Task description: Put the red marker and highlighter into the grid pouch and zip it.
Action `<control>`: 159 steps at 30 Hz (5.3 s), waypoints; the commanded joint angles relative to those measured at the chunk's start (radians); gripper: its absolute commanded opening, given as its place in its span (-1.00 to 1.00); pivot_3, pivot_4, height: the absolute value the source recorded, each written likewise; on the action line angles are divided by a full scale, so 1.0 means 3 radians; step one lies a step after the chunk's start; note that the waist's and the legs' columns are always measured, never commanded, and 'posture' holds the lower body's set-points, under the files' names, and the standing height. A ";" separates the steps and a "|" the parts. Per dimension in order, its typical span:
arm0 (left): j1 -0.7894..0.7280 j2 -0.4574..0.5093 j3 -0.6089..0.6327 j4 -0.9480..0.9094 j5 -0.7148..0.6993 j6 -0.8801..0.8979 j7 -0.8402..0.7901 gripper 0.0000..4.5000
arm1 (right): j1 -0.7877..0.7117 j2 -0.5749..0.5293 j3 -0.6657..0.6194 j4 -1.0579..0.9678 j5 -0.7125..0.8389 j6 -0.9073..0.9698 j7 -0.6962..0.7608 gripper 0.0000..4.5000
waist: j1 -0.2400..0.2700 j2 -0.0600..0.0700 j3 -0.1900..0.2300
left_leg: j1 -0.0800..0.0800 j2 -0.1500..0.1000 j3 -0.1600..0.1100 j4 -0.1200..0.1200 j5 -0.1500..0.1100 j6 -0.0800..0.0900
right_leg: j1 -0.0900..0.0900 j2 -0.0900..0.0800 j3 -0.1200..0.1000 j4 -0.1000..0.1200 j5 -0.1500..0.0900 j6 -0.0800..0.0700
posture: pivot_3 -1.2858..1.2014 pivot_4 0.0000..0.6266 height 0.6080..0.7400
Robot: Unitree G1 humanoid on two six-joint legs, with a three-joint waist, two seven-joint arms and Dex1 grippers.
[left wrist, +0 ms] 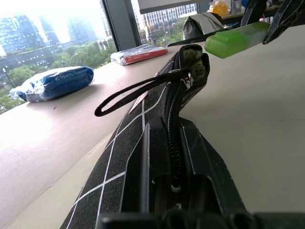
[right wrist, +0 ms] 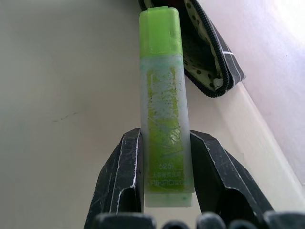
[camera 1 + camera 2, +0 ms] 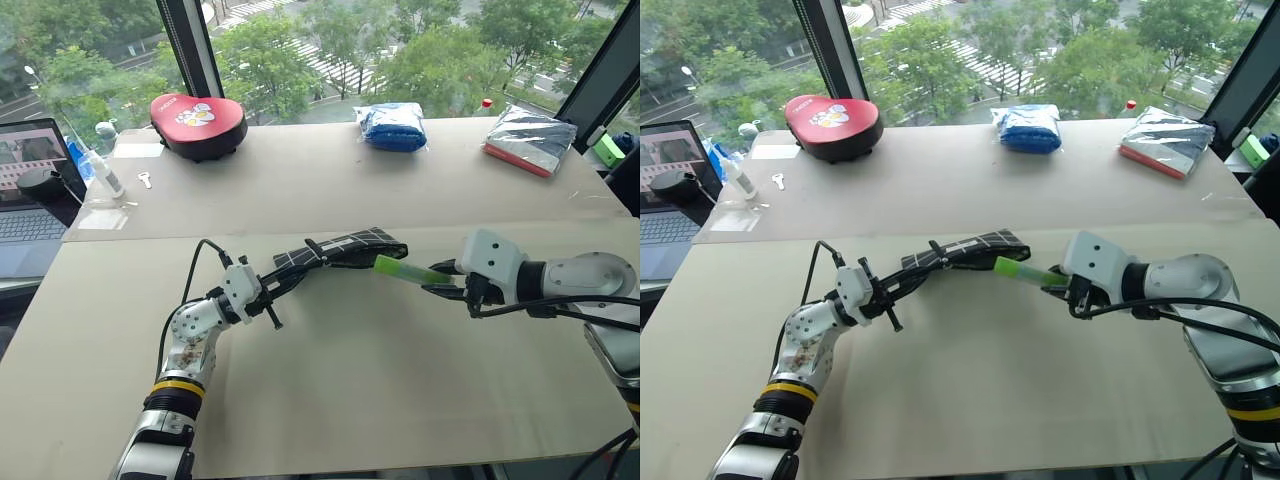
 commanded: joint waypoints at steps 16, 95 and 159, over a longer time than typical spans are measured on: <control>-0.0053 0.0010 0.0006 -0.0040 -0.0015 -0.0022 -0.0032 -1.00 | -0.0709 0.0295 0.0613 0.0465 -0.0546 -0.0364 0.0127 -0.55 | -0.0007 0.0000 0.0000 | 0.0000 0.0000 0.0000 0.0000 0.0000 0.0000 | -0.0002 0.0001 0.0000 0.0000 0.0000 0.0000 | 0.03 -0.52 1.00; -0.0054 -0.0037 -0.0020 0.0053 0.0012 -0.0075 -0.0042 -1.00 | -0.1396 0.2349 0.0430 0.0805 0.0769 0.2178 -0.1823 0.05 | -0.0096 0.0001 -0.0001 | 0.0001 0.0031 -0.0006 0.0001 -0.0008 -0.0021 | -0.0011 0.0042 -0.0002 0.0006 0.0020 -0.0027 | 0.03 -0.52 1.00; 0.0038 0.0094 -0.0218 -0.0174 -0.0039 -0.0092 -0.0457 -1.00 | 0.1036 0.0447 -0.1501 -0.0265 0.1577 0.1080 -0.0181 0.49 | 0.0041 0.0001 -0.0001 | -0.0002 0.0029 -0.0005 -0.0002 -0.0013 -0.0012 | -0.0003 0.0040 -0.0009 -0.0015 0.0021 -0.0023 | 0.03 -0.52 1.00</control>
